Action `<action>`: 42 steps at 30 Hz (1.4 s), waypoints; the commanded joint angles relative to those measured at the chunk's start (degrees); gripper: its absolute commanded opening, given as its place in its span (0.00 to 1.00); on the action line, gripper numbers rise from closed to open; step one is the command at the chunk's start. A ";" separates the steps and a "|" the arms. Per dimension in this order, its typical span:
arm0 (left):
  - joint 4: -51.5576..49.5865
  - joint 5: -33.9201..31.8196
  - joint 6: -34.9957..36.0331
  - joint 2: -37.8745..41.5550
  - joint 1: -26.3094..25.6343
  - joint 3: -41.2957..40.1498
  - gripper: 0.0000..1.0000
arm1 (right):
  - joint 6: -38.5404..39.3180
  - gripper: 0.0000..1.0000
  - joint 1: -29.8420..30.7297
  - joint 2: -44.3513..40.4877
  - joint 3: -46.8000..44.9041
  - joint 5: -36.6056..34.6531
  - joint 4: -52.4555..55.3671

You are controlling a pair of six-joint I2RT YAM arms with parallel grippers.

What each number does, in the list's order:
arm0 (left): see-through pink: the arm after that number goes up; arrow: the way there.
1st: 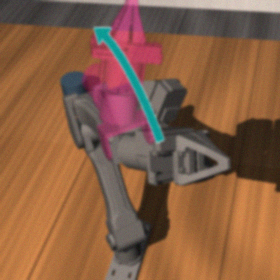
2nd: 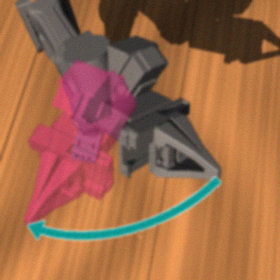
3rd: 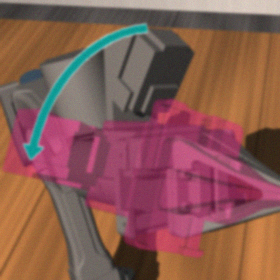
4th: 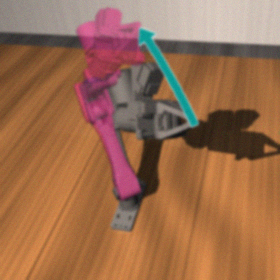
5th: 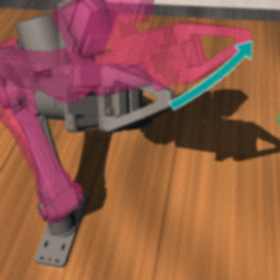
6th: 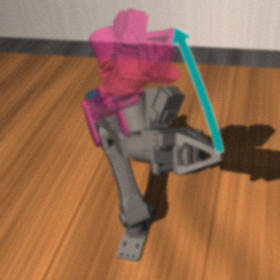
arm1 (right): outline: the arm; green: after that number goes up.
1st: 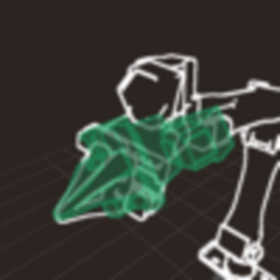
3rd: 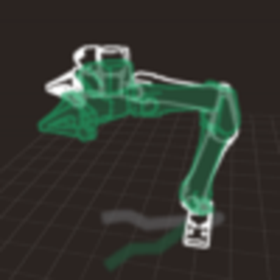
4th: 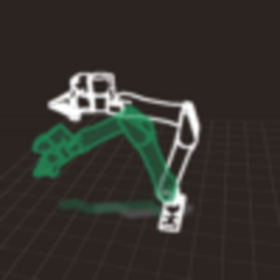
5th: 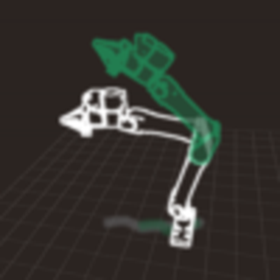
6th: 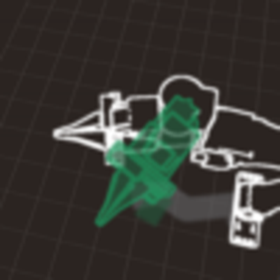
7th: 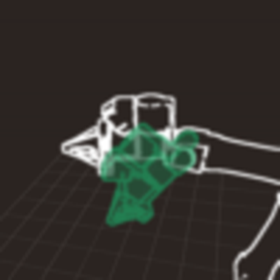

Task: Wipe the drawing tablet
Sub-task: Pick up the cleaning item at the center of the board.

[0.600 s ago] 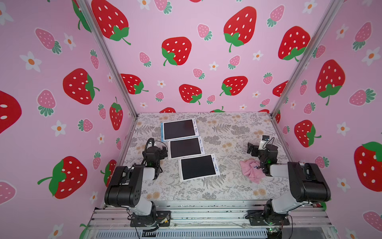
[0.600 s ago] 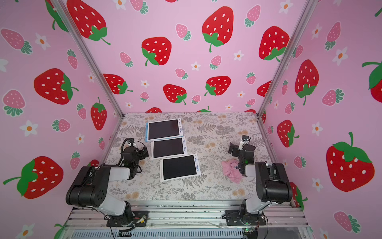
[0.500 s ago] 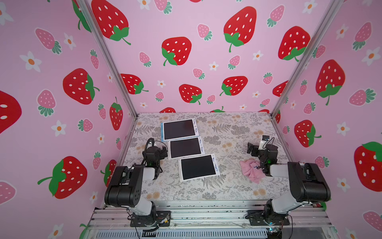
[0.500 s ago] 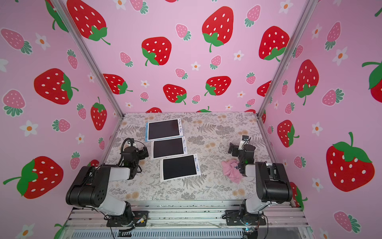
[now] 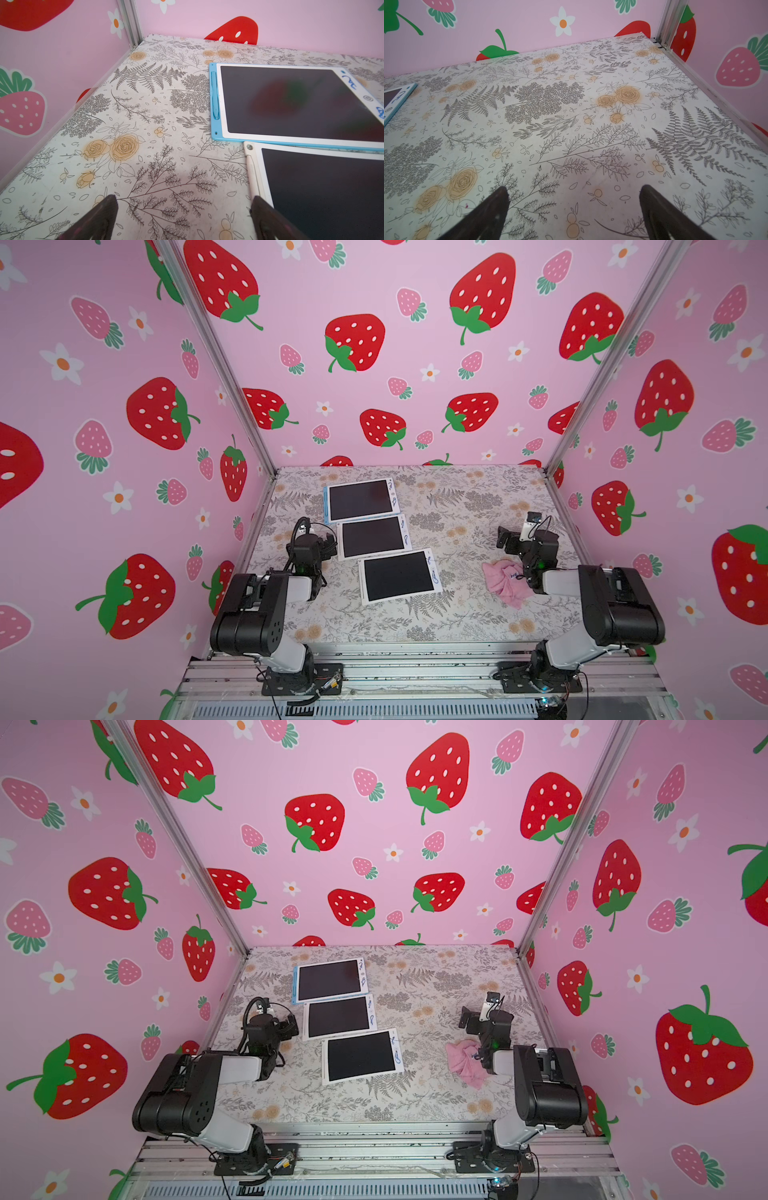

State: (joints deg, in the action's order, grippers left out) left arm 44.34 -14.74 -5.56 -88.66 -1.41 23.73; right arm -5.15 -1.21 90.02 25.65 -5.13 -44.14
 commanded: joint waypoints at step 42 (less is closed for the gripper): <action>-82.52 24.67 -34.58 9.62 -24.33 29.20 0.83 | -33.62 0.66 8.30 -5.41 22.66 0.59 86.13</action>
State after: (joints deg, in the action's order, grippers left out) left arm -35.14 8.54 -40.16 -78.22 -26.59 53.58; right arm -39.40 6.02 82.83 46.68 -2.52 40.18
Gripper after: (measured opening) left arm 0.834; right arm 0.669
